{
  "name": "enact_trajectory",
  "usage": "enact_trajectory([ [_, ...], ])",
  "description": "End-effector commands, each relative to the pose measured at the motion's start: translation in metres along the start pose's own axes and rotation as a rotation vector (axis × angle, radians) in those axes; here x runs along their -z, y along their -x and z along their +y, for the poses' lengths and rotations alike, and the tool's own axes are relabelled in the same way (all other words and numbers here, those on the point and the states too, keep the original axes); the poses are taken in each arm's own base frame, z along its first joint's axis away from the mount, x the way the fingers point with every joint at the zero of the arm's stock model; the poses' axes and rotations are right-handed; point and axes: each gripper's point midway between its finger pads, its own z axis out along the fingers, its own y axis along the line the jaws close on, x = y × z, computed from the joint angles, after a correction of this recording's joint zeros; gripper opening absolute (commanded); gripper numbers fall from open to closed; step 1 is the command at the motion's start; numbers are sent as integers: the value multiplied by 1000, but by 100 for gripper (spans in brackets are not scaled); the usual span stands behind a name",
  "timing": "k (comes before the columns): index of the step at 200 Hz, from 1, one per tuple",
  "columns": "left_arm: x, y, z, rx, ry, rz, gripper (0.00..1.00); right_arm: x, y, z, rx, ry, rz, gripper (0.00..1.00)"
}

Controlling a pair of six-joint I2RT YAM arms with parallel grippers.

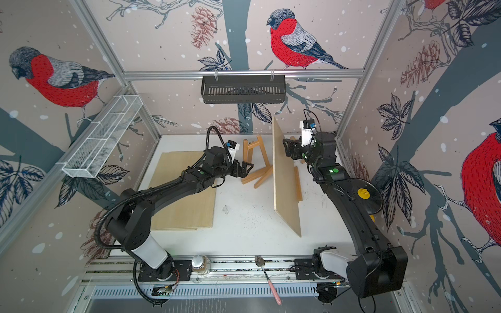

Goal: Disassemble the easel
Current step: Pick up the easel at the center of the board.

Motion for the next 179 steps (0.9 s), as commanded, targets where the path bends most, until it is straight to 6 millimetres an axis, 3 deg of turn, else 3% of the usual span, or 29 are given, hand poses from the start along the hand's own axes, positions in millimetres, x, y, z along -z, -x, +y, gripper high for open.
enact_trajectory([
  [1, 1, 16, 7, -3, 51, -66, 97, 1, 9, 2, 11, 8, -34, 80],
  [58, -3, 22, 17, -9, 112, -80, 99, 2, 10, 3, 15, 9, -33, 81],
  [127, -15, 15, 27, -9, 152, -49, 97, 1, 9, 2, 10, 5, -31, 81],
  [135, -17, 14, 26, -17, 142, -45, 90, 2, 9, 2, 11, 4, -32, 81],
  [142, -19, 13, 25, -24, 133, -39, 74, 2, 10, 2, 11, 4, -33, 81],
  [147, -20, 13, 25, -24, 129, -38, 68, 2, 10, 2, 10, 5, -35, 81],
  [179, -30, 9, 29, -23, 135, -22, 67, 2, 8, 1, 11, 1, -28, 82],
])
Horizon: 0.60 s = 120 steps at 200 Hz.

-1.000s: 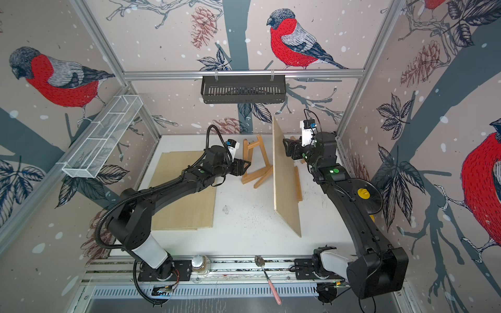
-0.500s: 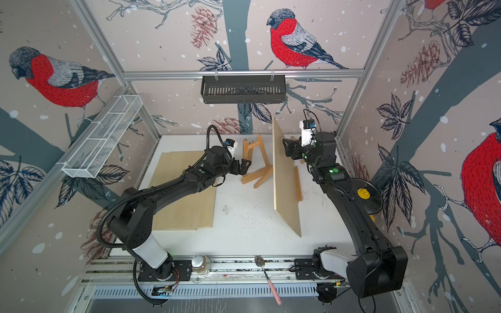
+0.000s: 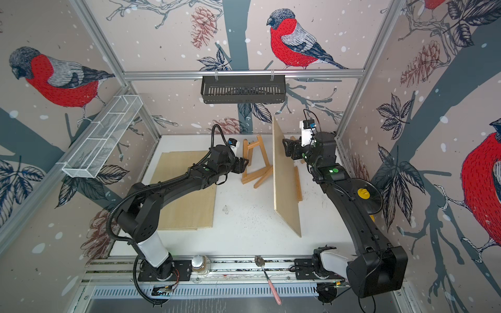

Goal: Disassemble the easel
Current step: Pick up the easel at the center of the board.

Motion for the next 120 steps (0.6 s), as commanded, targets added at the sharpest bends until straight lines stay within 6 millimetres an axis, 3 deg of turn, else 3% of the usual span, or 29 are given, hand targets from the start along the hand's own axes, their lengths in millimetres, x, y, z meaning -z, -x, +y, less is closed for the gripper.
enact_trajectory([
  [1, -5, 4, -3, -12, -13, -8, 67, 1, 8, 1, 11, 1, -28, 82],
  [21, -12, 1, -1, -27, -5, 6, 67, 1, 7, 0, 12, -2, -24, 83],
  [53, -16, 1, 3, -48, 8, -3, 53, 0, 6, 0, 11, -1, -23, 83],
  [72, -17, 5, 8, -42, 39, -4, 22, 0, 6, 0, 12, -1, -20, 83],
  [120, -11, 6, 12, -94, 73, -2, 9, 0, 7, 1, 14, 0, -23, 83],
])
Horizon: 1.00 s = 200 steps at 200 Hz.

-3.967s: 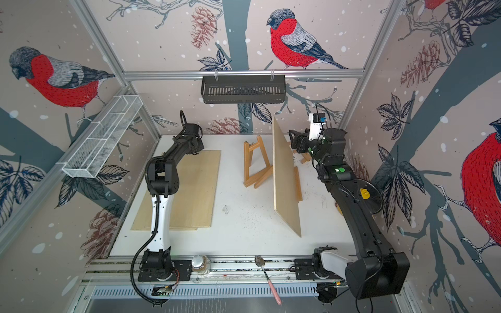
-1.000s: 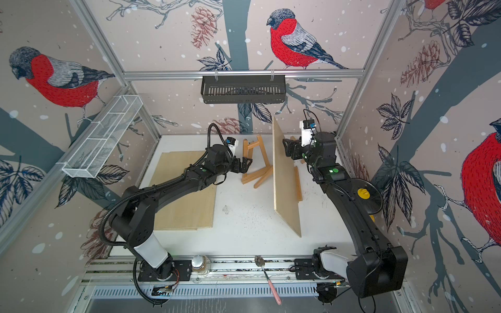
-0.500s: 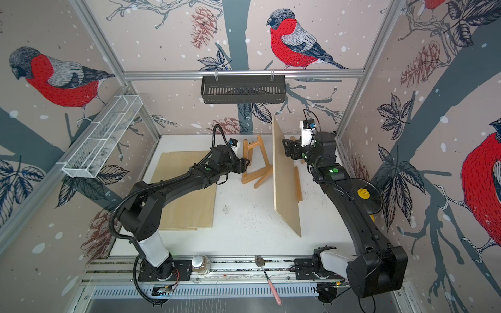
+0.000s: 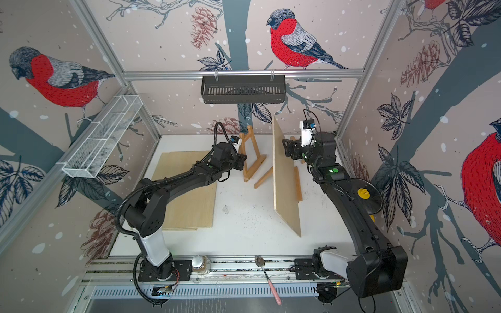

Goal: Disassemble the easel
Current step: Pick up the easel at the center of the board.

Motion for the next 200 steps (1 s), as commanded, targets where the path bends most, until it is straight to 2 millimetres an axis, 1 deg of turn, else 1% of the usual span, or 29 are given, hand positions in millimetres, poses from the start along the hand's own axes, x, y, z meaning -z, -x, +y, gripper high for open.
enact_trajectory([
  [1, 4, -5, 6, -53, 40, 24, 8, 0, 7, 1, 15, 1, -25, 83],
  [37, 15, 4, 12, -132, 94, 48, 7, 1, 12, 4, 23, 10, -36, 83],
  [57, 30, 16, 12, -181, 114, 57, 7, 5, 19, 8, 45, 17, -59, 83],
  [83, 63, 42, 11, -220, 114, 25, 8, 14, 33, 16, 78, 27, -103, 83],
  [106, 95, 63, 8, -229, 52, -12, 11, 21, 43, 26, 110, 46, -136, 83],
  [130, 125, 78, 4, -247, -24, -58, 12, 25, 50, 34, 123, 54, -153, 83],
  [139, 135, 81, 0, -264, -39, -77, 12, 25, 49, 36, 123, 57, -151, 83],
  [155, 148, 85, -2, -268, -49, -85, 12, 24, 48, 40, 126, 65, -148, 83],
  [166, 154, 85, -3, -269, -63, -78, 12, 24, 46, 44, 127, 70, -144, 83],
  [189, 157, 79, -2, -268, -106, -47, 12, 25, 44, 49, 130, 79, -136, 83],
  [200, 156, 74, -6, -268, -158, -29, 12, 27, 43, 52, 131, 87, -133, 83],
])
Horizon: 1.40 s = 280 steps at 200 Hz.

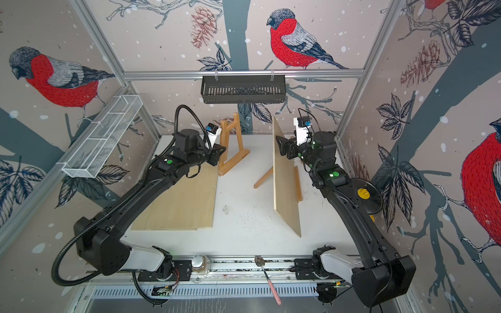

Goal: Disassemble the easel
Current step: Pick up the easel at the center of the board, then place the easel at the center of the board.

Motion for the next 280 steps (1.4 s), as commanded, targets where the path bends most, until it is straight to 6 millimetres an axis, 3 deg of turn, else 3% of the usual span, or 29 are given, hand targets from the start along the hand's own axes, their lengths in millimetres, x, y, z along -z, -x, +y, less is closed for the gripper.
enact_trajectory([
  [1, 4, 3, -16, -35, -124, -11, 12, 4, 6, 3, 23, -4, -16, 83],
  [52, -12, 1, -30, -47, -264, 21, 12, 12, 5, 9, 21, 8, -15, 83],
  [138, -81, 11, 11, 54, -423, 34, 10, 15, -1, 6, 33, -7, 4, 83],
  [180, -117, 8, 8, 89, -551, 98, 8, 13, -4, 3, 35, -18, 13, 83],
  [215, -125, 8, 1, 123, -638, 92, 7, 10, -6, -1, 32, -29, 22, 83],
  [280, -159, -27, -4, 267, -772, 190, 5, -2, -11, -4, 20, -26, 41, 83],
])
